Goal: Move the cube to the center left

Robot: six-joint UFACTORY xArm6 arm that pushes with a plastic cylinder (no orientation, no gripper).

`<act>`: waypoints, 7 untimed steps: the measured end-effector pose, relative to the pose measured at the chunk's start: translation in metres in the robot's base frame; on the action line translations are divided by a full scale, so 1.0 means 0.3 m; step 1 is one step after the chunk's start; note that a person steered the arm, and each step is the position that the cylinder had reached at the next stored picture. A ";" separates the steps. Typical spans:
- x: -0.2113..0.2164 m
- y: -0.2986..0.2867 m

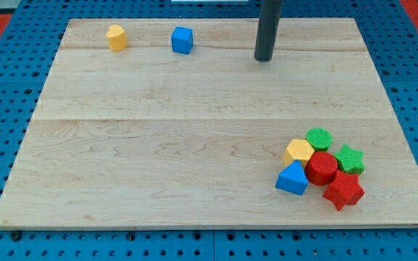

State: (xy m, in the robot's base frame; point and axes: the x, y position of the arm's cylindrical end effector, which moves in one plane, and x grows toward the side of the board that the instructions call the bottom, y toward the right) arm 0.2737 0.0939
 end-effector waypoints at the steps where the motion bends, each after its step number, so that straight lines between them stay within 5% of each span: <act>1: -0.110 -0.205; 3: -0.153 -0.532; 7: 0.156 -0.885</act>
State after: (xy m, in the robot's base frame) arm 0.3204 -0.1717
